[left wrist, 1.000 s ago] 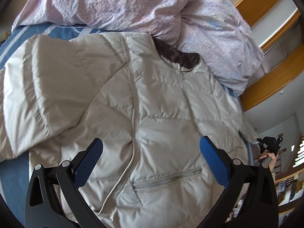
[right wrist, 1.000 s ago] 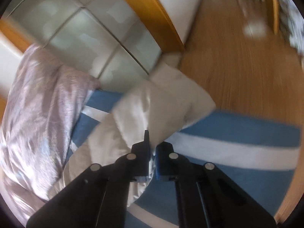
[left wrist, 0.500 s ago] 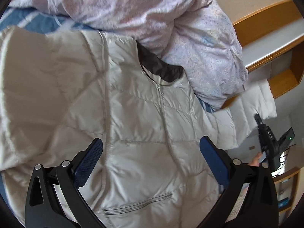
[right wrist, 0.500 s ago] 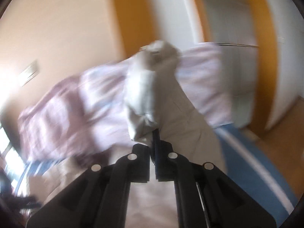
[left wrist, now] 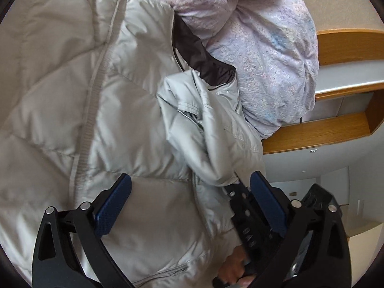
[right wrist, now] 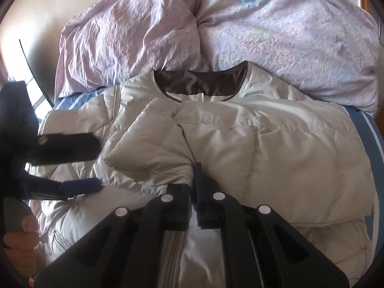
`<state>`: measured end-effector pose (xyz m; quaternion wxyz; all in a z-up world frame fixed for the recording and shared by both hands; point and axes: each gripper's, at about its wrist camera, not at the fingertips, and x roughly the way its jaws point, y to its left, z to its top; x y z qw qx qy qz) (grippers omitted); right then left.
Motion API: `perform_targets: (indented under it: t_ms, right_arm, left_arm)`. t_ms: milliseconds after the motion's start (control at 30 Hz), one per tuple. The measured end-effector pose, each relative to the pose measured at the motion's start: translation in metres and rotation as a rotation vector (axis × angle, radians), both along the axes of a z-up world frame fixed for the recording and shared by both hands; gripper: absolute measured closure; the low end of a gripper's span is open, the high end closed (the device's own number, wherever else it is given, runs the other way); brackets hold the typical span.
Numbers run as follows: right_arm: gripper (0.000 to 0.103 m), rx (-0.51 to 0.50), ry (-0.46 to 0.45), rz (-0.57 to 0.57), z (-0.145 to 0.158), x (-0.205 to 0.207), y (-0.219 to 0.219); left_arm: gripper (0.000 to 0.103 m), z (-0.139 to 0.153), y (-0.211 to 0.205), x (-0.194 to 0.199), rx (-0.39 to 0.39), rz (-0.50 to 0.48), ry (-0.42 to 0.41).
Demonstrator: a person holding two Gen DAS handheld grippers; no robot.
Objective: Fold large clothes
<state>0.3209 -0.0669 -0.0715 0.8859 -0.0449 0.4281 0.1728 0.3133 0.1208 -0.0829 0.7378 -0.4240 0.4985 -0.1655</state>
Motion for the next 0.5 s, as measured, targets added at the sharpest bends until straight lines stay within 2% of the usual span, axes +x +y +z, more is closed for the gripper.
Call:
perform_targets:
  t_ms: [33,100,133,167,200,267,333,367,433,500]
  right_arm:
    - [0.094,-0.012,0.004,0.016,0.000,-0.003,-0.002]
    - [0.091,-0.033,0.017,0.039,-0.001,-0.008,-0.003]
    - [0.084,-0.036,0.026,0.044,-0.003,-0.006,-0.005]
    - [0.069,-0.040,0.034,0.052,-0.004,-0.008,-0.006]
    - [0.060,-0.046,0.038,0.056,-0.004,-0.012,-0.008]
    - [0.023,-0.041,0.012,0.065,-0.001,-0.022,-0.012]
    - [0.019,-0.061,-0.032,0.075,0.004,-0.031,-0.011]
    - [0.019,-0.062,-0.044,0.085,0.008,-0.035,-0.012]
    - [0.019,-0.028,-0.049,0.079,0.014,-0.039,-0.018]
    - [0.019,0.010,-0.038,0.043,0.018,-0.037,-0.029]
  left_arm:
    - [0.010,-0.002,-0.003,0.003,-0.017,0.007,0.013]
    - [0.014,-0.006,-0.007,0.007,-0.025,0.016,0.031]
    - [0.016,-0.008,-0.010,0.011,-0.024,0.022,0.039]
    - [0.016,-0.010,-0.013,0.014,-0.017,0.025,0.048]
    - [0.019,-0.011,-0.015,0.015,-0.015,0.025,0.051]
    - [0.026,-0.012,-0.022,0.020,-0.017,0.015,0.054]
    - [0.044,-0.016,-0.026,0.023,-0.031,0.021,0.060]
    - [0.048,-0.017,-0.027,0.024,-0.030,0.026,0.067]
    - [0.074,-0.020,-0.026,0.028,-0.025,0.037,0.072]
    - [0.082,-0.022,-0.023,0.030,-0.021,0.041,0.072]
